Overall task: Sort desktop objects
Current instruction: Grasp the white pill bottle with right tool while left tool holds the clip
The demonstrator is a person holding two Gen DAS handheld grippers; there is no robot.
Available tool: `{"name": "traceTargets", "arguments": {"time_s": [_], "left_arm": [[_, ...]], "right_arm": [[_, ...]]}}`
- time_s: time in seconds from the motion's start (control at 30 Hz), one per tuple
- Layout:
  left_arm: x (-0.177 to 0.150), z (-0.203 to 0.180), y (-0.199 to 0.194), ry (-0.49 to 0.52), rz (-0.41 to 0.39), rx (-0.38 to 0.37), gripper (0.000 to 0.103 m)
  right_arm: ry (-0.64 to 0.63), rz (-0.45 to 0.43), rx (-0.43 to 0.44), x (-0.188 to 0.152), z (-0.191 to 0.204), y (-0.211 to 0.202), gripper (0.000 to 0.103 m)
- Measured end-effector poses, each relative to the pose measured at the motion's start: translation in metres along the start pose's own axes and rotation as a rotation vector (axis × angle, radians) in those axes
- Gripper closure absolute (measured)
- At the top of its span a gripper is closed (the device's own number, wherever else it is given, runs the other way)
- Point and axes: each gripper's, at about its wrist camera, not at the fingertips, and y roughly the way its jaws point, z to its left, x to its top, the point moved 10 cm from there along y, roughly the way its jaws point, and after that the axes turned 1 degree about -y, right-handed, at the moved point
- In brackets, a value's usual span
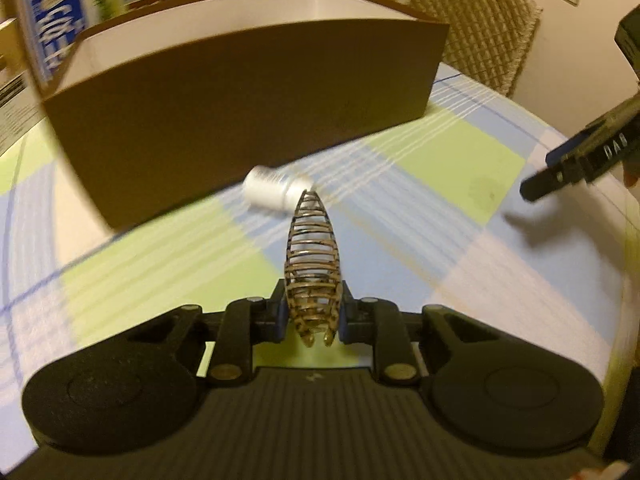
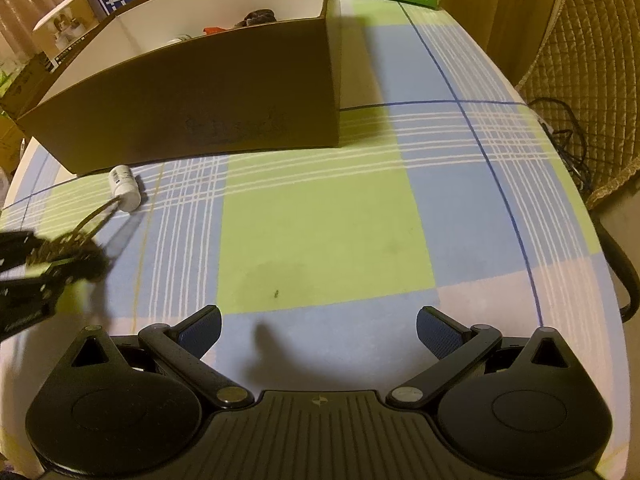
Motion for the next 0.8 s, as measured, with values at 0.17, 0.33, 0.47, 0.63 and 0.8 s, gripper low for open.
{"name": "traceTargets", "arguments": {"time_s": [0.17, 0.33, 0.47, 0.63, 0.8], "left_arm": [[-0.025, 0.023, -0.026, -0.071, 0.013, 0.062, 0.085], [-0.036, 0.064, -0.038, -0.211, -0.002, 0.213, 0.085], [-0.036, 0.091, -0.042, -0.316, -0.027, 0.282, 0.085], [-0.034, 0.099, -0.043, -0.363, -0.043, 0.292, 0.084], [-0.03, 0.1, -0.046, -0.388, -0.082, 0.277, 0.08]], "right_arm": [[-0.035, -0.016, 0.056, 0.002, 0.017, 0.003, 0.002], [-0.132, -0.081, 0.161, 0.011, 0.058, 0.002, 0.002], [-0.219, -0.13, 0.242, 0.019, 0.096, 0.005, 0.002], [-0.313, -0.171, 0.279, 0.029, 0.131, 0.017, 0.002], [-0.393, -0.182, 0.273, 0.04, 0.151, 0.034, 0.01]]}}
